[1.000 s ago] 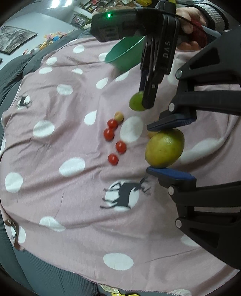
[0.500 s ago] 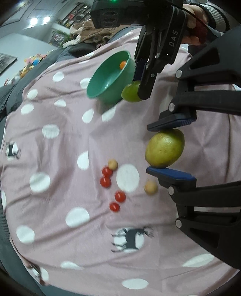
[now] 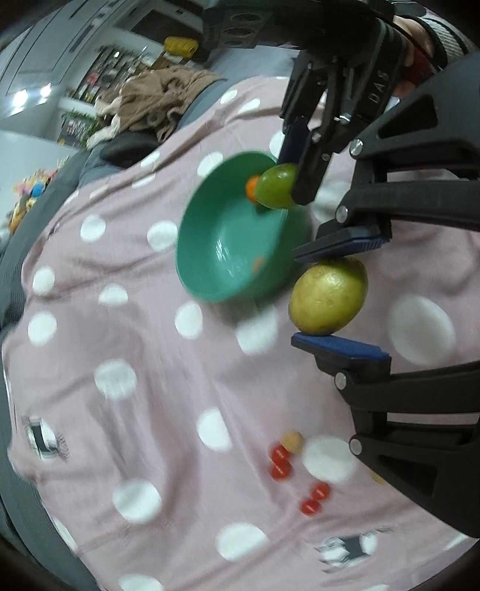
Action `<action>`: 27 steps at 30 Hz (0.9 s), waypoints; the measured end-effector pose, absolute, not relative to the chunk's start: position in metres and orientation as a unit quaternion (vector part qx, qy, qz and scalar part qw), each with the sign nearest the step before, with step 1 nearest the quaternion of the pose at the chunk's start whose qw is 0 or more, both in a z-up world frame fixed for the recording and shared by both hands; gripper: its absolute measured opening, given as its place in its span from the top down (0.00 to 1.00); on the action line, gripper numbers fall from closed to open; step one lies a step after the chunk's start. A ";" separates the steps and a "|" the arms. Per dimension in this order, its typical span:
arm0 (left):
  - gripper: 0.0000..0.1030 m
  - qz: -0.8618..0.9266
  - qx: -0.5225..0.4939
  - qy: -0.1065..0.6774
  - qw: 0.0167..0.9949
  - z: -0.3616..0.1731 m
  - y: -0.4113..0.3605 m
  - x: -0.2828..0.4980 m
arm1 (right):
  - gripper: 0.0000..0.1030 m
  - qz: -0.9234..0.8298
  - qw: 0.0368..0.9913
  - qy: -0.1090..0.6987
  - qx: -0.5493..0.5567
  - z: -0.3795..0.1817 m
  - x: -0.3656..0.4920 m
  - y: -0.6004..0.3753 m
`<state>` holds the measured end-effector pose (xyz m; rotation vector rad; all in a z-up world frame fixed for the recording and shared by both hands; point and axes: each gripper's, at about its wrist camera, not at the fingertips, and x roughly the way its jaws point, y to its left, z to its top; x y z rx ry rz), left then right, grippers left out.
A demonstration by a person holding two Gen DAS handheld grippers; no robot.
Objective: Organize fruits
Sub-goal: 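Carry the lemon and lime into the green bowl and release both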
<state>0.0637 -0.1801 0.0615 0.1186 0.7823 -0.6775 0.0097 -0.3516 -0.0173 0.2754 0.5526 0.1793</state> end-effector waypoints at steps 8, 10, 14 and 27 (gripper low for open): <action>0.62 -0.368 0.077 0.371 0.849 0.062 -0.260 0.090 | 0.65 0.017 0.957 0.252 0.139 -0.015 0.008 -0.402; 0.62 -0.376 0.083 0.374 0.844 0.057 -0.277 0.096 | 0.65 0.005 0.958 0.250 0.141 -0.015 0.009 -0.411; 0.62 -0.380 0.094 0.384 0.836 0.046 -0.298 0.104 | 0.65 -0.006 0.956 0.255 0.142 -0.019 0.018 -0.423; 0.62 -0.351 0.114 0.413 0.833 0.016 -0.304 0.119 | 0.65 -0.025 0.953 0.272 0.128 -0.028 0.031 -0.428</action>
